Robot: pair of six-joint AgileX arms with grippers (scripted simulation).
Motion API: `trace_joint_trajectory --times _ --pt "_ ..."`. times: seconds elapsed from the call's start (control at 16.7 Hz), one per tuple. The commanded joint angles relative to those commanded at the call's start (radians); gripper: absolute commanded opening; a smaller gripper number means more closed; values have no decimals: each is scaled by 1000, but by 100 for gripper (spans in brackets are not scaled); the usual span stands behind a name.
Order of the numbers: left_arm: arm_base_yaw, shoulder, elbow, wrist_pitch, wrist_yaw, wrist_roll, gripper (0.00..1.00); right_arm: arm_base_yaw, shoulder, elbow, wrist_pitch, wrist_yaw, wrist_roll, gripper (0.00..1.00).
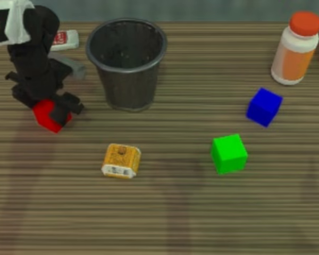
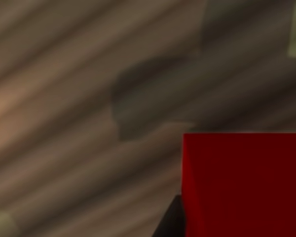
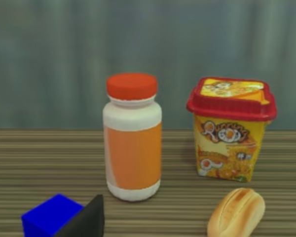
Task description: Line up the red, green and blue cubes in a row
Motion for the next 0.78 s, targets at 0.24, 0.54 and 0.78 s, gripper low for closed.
trace_joint_trajectory --times 0.24,0.54,0.78 --pt "8 -19 60 -74 -1 -2 0 0 0 0 0 0 0 100" --pt "18 -64 167 -232 -1 -2 0 0 0 0 0 0 0 100" --pt "13 -63 168 -234 -1 0 0 0 0 0 0 0 0 100"
